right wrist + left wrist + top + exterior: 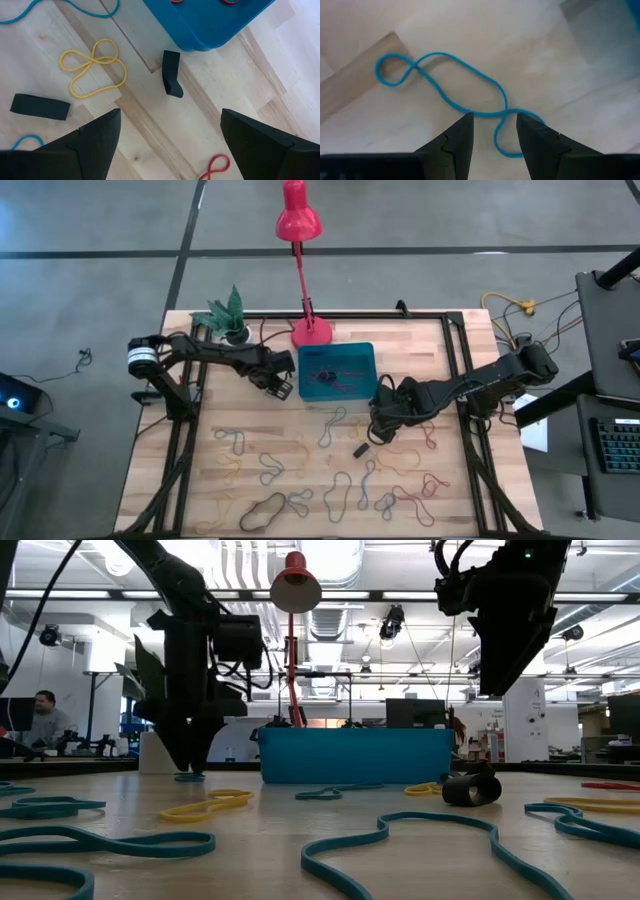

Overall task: Pick and place rubber bands into bin
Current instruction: Put the blue rubber band into the blue bin

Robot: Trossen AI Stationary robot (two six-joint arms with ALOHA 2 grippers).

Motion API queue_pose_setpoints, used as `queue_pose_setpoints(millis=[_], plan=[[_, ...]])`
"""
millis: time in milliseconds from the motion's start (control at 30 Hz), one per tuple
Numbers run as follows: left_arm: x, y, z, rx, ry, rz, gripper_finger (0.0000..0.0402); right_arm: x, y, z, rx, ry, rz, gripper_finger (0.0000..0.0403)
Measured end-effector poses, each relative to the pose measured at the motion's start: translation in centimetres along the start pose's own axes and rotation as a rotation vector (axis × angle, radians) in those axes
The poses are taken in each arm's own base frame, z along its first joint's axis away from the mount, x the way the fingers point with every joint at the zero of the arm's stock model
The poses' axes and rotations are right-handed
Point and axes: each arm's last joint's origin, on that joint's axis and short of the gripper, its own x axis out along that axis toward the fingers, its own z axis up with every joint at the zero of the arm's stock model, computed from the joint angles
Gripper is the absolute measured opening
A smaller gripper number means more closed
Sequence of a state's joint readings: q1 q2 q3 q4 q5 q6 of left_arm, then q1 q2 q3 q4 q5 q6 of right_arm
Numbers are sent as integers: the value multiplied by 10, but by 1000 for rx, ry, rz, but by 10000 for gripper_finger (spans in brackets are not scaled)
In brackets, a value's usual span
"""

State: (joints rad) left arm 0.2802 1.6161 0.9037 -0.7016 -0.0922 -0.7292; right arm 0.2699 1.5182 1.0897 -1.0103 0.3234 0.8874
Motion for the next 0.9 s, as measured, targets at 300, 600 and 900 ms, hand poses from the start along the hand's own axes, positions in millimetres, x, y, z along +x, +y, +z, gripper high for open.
queue_pose_setpoints(millis=[300, 600, 900], plan=[[7, -2, -1, -31, -5, -81, 134, 0, 0, 0, 0, -2, -1, 325], [9, -2, -2, -6, -12, -84, 98, 0, 0, 0, 2, -2, -2, 325], [9, -4, 0, 14, -30, -115, 4, 0, 0, 0, 3, -10, -8, 325]])
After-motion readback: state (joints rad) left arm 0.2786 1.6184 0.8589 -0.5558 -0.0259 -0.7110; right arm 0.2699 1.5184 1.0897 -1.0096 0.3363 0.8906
